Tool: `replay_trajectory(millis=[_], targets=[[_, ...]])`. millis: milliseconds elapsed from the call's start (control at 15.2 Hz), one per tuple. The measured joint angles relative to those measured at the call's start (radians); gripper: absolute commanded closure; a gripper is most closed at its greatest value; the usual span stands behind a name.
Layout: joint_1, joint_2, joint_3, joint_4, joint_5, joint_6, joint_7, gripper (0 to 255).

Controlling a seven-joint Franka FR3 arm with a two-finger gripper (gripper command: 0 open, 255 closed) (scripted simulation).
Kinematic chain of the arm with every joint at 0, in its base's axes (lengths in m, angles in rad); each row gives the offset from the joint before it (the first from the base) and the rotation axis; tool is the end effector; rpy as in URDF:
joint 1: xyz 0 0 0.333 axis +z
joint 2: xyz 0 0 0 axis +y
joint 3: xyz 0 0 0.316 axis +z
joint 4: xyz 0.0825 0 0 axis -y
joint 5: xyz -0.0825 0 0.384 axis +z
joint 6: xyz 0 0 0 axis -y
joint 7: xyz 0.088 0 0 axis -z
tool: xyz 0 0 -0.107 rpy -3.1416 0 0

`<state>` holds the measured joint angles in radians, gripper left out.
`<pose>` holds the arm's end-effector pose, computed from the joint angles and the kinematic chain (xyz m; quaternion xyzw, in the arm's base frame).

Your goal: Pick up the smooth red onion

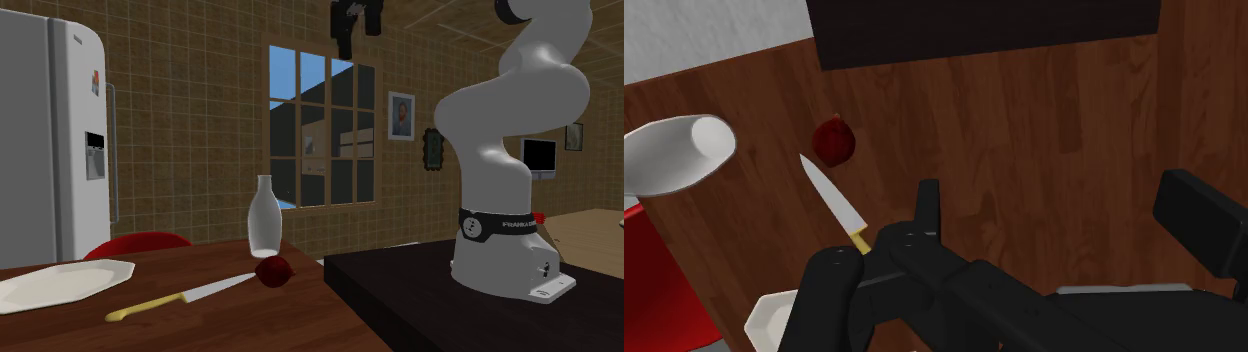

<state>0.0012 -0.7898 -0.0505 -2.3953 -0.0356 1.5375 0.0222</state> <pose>0.3004 -0.0227 0.5700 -0.9990 0.0276 0.0343 0.0003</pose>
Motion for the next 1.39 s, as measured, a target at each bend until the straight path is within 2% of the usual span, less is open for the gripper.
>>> replay_trajectory(millis=[132, 264, 726, 1122, 1386], targets=[[-0.003, 0.001, 0.001, -0.015, -0.005, 0.018, 0.003, 0], [-0.013, -0.003, 0.0, -0.072, -0.024, 0.079, 0.009, 0], [-0.067, 0.033, -0.006, -0.269, -0.112, 0.345, 0.051, 0], [-0.136, 0.14, -0.015, -0.391, -0.213, 0.607, 0.109, 0], [-0.205, 0.268, -0.02, -0.435, -0.307, 0.8, 0.166, 0]])
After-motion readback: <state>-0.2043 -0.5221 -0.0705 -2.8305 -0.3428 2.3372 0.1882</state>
